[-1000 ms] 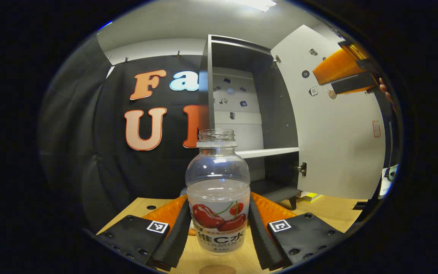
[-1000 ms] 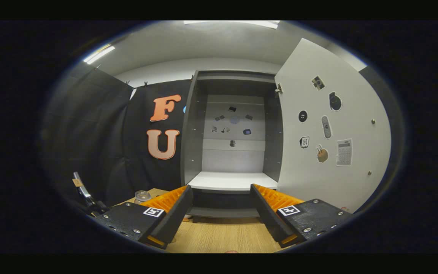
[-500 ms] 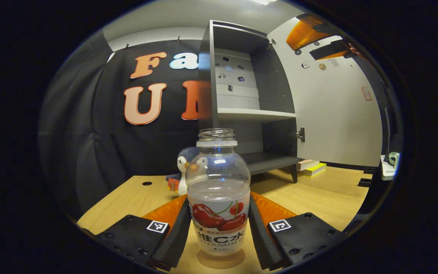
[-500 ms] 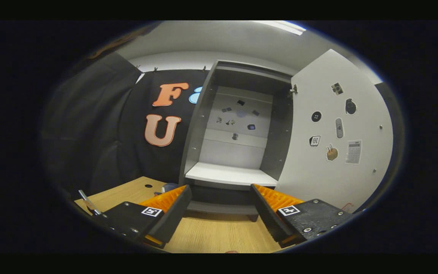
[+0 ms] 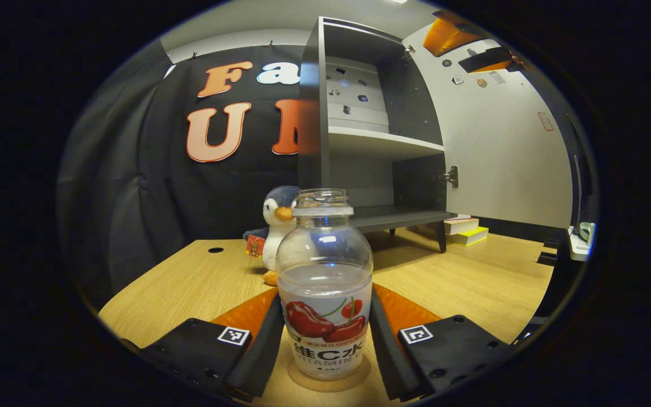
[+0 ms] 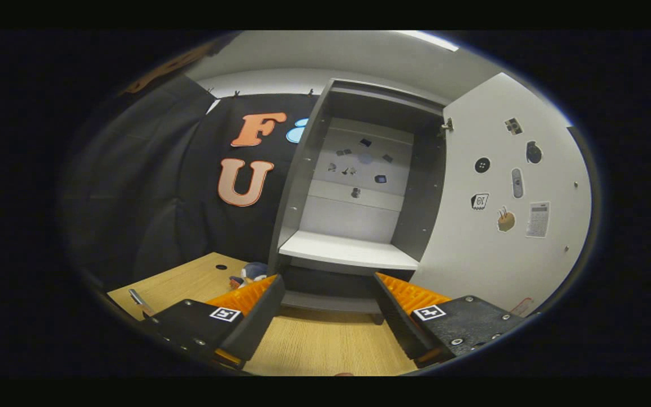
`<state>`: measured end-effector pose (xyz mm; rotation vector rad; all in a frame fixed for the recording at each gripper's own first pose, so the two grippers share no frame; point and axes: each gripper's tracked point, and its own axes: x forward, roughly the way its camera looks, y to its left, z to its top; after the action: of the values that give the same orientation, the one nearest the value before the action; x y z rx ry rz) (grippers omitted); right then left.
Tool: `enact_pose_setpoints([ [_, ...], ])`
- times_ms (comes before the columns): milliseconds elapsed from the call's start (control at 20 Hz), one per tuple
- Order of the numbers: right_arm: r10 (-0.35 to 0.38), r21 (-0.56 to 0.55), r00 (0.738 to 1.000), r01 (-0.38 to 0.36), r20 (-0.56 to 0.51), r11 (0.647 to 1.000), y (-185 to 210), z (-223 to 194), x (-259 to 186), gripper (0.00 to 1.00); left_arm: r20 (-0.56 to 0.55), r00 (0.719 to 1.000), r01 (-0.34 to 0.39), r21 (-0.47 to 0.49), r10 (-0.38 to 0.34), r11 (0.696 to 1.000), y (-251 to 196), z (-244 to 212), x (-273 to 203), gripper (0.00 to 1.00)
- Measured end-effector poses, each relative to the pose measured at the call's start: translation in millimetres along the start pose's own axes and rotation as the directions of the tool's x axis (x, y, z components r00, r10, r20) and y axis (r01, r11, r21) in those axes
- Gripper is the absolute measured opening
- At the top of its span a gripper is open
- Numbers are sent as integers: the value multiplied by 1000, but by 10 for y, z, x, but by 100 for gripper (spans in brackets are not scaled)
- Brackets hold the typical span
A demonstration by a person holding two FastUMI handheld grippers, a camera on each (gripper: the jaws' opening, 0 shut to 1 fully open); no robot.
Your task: Open the cabinet door with the right hand, grasp the bottle in the cabinet with the left hand and place it on the coaster, then close the cabinet door with the right hand.
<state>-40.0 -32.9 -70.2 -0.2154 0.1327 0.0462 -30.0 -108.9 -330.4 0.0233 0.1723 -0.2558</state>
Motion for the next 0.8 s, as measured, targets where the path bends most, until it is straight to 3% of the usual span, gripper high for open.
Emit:
enact_pose_setpoints([
  [300,8,11,1000,-8,2,1000,-7,44,41,95,-44,999,3,49,-1,999,-16,-20,-2,87],
  [800,26,53,1000,-26,4,998,-31,73,120,95,-39,999,-16,24,17,1000,134,220,123,90],
])
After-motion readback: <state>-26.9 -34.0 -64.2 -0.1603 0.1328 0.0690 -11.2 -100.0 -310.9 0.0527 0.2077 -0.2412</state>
